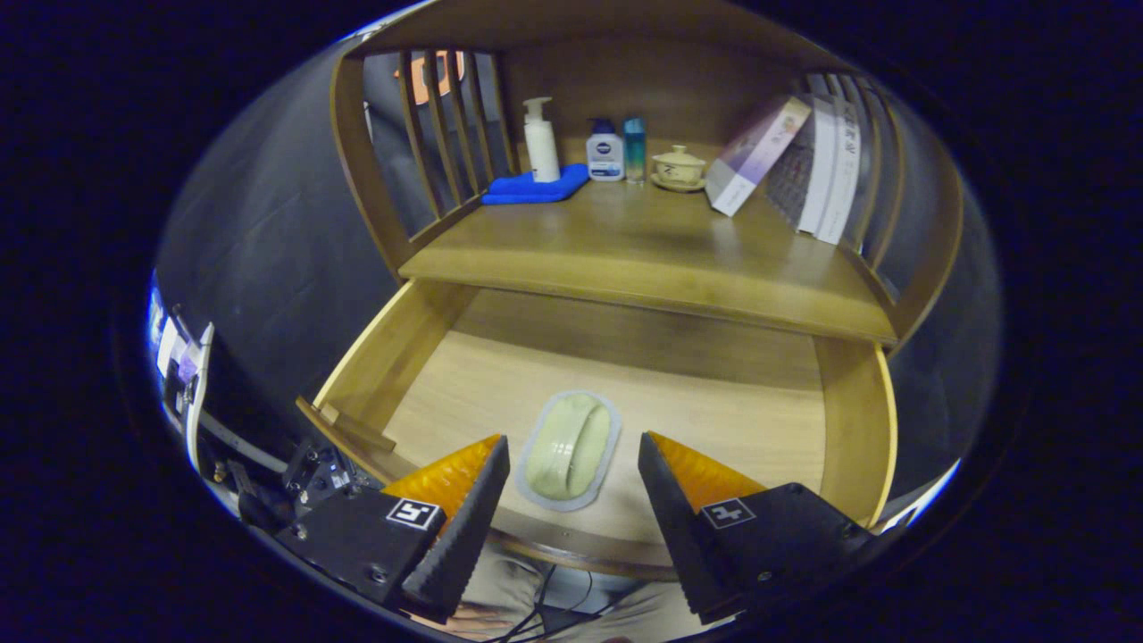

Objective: Pull open the drawer, take out the items inside it, and place them on the countertop above the cabinet.

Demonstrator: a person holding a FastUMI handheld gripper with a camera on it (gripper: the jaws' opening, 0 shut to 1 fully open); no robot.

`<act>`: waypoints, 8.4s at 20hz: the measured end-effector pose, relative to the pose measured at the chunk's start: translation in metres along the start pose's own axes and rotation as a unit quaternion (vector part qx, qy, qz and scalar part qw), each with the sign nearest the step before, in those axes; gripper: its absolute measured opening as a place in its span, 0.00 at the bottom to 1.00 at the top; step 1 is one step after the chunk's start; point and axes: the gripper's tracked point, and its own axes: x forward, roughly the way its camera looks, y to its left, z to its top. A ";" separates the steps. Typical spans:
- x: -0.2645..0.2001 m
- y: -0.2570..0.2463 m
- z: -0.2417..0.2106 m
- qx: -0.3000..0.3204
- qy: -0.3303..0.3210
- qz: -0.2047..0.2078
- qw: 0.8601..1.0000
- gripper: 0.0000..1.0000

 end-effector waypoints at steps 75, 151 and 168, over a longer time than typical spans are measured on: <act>0.072 -0.084 0.242 0.077 -0.032 -0.117 0.990 0.24; 0.004 -0.006 -0.103 0.007 -0.308 -0.159 0.938 0.98; 0.039 -0.022 -0.041 0.026 -0.290 -0.138 0.947 0.99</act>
